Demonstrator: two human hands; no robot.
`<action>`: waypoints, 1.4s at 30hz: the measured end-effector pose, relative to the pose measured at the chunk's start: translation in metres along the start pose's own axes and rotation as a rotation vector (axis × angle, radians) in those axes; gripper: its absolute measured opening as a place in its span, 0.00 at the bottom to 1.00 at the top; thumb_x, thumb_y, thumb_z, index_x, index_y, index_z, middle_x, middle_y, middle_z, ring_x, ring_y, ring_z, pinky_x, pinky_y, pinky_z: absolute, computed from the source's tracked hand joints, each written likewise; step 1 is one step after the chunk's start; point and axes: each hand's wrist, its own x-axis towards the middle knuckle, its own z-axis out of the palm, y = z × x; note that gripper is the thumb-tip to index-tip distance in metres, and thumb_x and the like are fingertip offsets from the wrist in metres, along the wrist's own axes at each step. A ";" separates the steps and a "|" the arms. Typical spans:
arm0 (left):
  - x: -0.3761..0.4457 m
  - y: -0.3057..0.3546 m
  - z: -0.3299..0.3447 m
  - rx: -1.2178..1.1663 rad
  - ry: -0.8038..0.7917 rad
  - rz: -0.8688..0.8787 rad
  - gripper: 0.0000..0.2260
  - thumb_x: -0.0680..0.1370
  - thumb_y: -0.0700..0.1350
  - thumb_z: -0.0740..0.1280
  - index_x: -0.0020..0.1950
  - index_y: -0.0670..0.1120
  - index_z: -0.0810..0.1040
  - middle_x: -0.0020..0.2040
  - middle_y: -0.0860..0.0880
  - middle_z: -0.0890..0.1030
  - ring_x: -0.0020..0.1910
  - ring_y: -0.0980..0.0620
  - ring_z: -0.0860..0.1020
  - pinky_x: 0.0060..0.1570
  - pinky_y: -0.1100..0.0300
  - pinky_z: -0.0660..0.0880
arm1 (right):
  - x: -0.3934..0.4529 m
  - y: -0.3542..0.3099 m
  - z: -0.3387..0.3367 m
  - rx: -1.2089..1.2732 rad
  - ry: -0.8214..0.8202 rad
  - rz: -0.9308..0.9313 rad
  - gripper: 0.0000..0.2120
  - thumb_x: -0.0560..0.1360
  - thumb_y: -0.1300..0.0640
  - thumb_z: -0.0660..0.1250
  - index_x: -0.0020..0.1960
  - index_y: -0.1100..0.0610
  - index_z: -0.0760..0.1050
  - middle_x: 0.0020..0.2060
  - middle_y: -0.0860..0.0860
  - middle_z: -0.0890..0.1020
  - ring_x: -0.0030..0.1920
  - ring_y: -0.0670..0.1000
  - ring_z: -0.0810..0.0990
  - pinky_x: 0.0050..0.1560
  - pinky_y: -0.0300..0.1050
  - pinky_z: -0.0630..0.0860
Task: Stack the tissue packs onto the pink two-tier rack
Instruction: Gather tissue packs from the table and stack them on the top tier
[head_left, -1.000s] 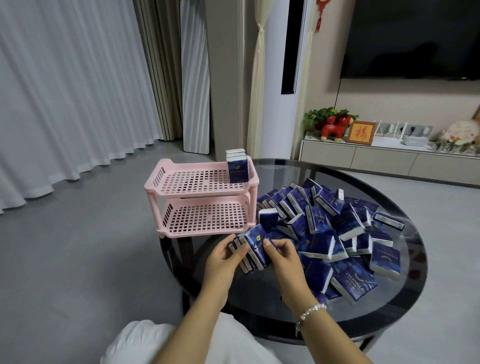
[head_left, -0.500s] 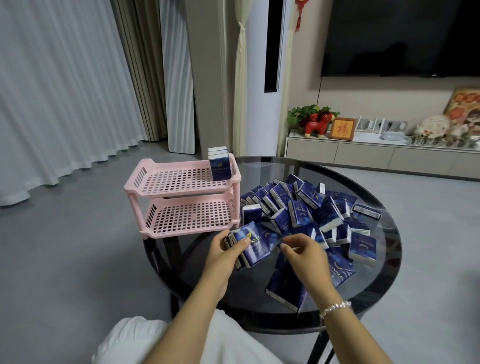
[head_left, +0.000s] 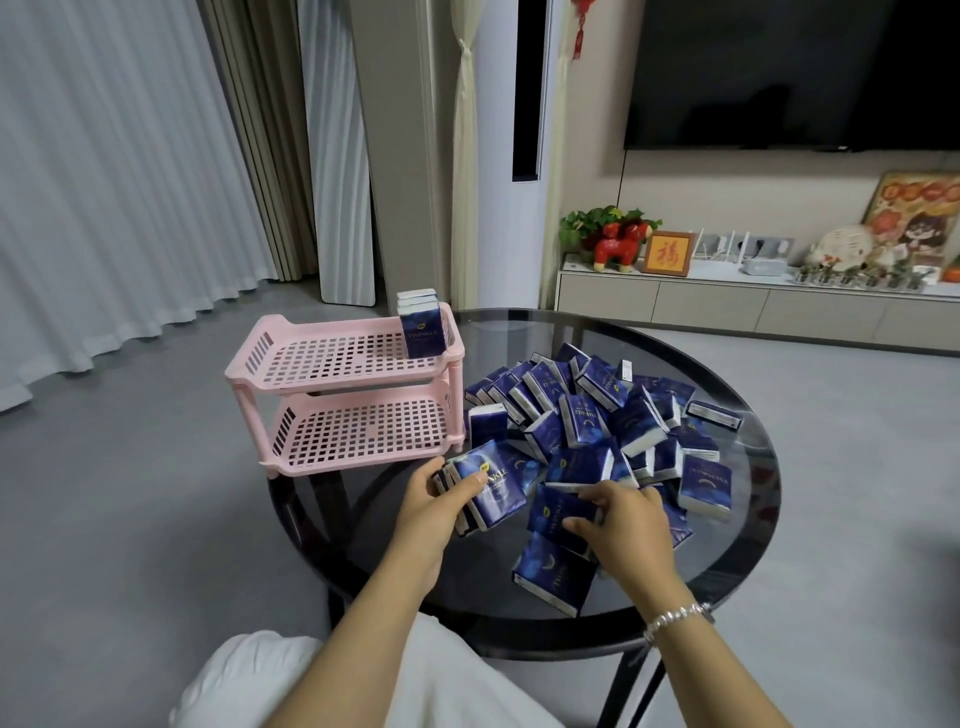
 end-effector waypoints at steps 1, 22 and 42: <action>0.000 0.000 0.000 -0.004 0.006 0.005 0.24 0.71 0.43 0.74 0.66 0.46 0.73 0.58 0.47 0.81 0.54 0.50 0.81 0.44 0.58 0.76 | 0.001 -0.001 0.000 0.054 0.006 0.001 0.19 0.69 0.47 0.73 0.57 0.52 0.77 0.48 0.51 0.80 0.56 0.54 0.70 0.52 0.45 0.69; -0.024 0.020 0.009 -0.047 -0.095 0.081 0.39 0.58 0.53 0.77 0.68 0.48 0.72 0.60 0.50 0.80 0.59 0.52 0.78 0.60 0.53 0.75 | -0.014 -0.054 -0.018 1.267 -0.384 0.112 0.09 0.78 0.56 0.63 0.55 0.55 0.79 0.42 0.54 0.85 0.41 0.53 0.82 0.41 0.39 0.78; -0.016 0.081 0.004 -0.034 -0.130 0.154 0.18 0.70 0.41 0.73 0.59 0.44 0.77 0.54 0.45 0.83 0.52 0.50 0.82 0.54 0.56 0.76 | 0.008 -0.102 -0.020 1.278 -0.432 -0.117 0.11 0.78 0.59 0.62 0.58 0.57 0.79 0.49 0.54 0.85 0.52 0.53 0.83 0.57 0.48 0.77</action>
